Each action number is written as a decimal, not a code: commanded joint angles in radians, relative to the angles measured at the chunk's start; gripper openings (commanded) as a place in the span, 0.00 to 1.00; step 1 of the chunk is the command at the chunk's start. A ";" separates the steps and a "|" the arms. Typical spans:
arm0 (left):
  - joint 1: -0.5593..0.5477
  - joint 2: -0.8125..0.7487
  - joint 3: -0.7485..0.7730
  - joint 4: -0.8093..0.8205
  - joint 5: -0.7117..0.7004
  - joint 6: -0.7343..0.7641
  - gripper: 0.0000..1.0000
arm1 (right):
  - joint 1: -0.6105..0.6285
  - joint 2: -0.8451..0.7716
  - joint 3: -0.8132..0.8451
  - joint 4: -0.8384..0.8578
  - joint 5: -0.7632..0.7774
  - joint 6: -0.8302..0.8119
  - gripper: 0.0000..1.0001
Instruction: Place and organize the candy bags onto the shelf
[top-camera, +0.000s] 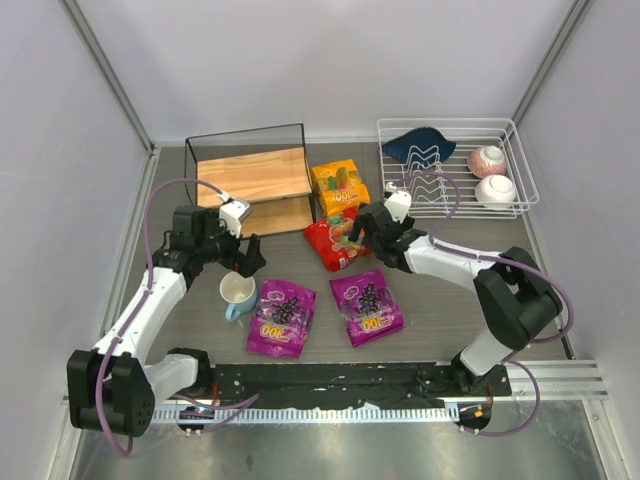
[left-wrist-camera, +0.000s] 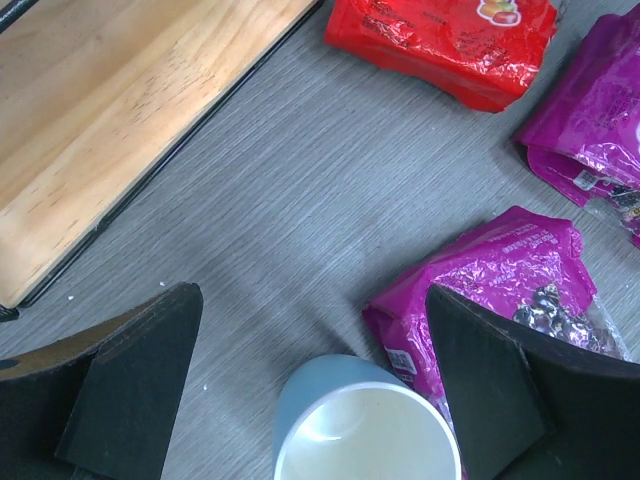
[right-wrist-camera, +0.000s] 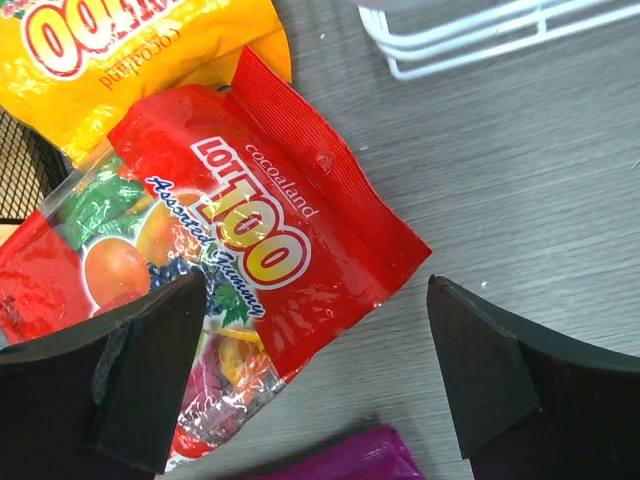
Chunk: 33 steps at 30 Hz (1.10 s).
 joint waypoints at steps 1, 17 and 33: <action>0.002 -0.023 0.021 0.007 0.031 0.012 1.00 | 0.006 0.045 0.033 0.044 -0.005 0.171 0.95; 0.001 -0.001 0.039 -0.034 0.120 0.046 1.00 | 0.006 0.098 -0.023 0.169 -0.112 0.268 0.29; 0.001 0.051 0.080 -0.105 0.213 0.101 1.00 | 0.006 -0.261 -0.124 0.135 -0.092 0.091 0.01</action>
